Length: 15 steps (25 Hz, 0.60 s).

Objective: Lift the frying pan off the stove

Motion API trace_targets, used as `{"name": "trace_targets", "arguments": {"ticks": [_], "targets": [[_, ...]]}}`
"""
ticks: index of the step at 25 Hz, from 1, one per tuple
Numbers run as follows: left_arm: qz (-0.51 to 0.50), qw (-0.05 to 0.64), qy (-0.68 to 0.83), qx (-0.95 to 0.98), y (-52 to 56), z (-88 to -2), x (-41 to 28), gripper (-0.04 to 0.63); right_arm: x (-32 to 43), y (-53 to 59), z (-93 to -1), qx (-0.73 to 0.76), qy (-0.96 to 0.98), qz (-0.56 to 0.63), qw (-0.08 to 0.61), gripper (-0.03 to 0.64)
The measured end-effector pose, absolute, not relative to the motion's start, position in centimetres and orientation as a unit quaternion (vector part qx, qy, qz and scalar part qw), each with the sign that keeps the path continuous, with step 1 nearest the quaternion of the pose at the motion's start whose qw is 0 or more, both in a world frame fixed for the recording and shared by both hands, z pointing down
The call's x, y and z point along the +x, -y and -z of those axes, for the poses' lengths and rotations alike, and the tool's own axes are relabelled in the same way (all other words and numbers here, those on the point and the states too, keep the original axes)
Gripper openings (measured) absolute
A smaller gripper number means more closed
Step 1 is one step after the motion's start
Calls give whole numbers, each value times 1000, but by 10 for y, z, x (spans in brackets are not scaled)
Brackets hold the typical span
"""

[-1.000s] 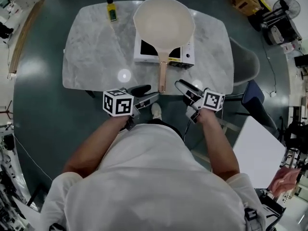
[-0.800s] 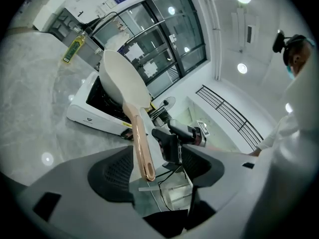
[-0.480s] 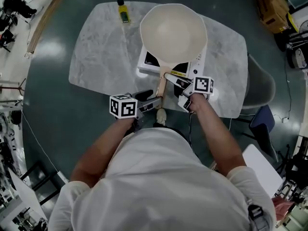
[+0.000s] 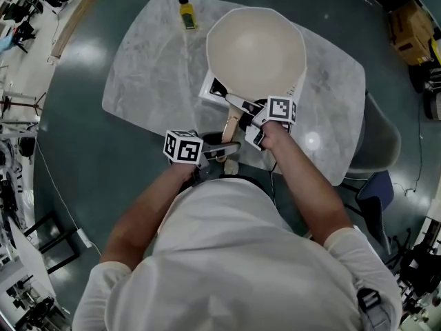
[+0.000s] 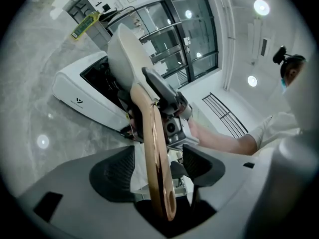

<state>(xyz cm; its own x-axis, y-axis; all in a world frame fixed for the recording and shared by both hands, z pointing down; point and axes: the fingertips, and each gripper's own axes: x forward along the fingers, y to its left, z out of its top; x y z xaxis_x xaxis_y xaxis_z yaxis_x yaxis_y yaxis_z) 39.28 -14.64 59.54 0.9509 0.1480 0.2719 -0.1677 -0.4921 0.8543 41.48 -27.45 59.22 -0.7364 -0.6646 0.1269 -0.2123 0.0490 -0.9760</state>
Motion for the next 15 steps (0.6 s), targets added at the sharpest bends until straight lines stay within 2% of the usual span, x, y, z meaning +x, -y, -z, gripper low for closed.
{"name": "trace_targets", "arguments": {"ticks": [3,5,7,15], "targets": [[-160,512,0,844,144,-597,400,293,416,280,-593,-316,-698,613,191,226],[-164,516,3,841,144,-599,402,183,415,279,-594,-318,-698,613,191,201],[-168,516,7,840,145,-602,402,138,415,279,-594,-323,-698,611,188,175],[-156,514,-9,843,146,-591,403,126,417,280,-590,-344,-698,598,191,167]]}}
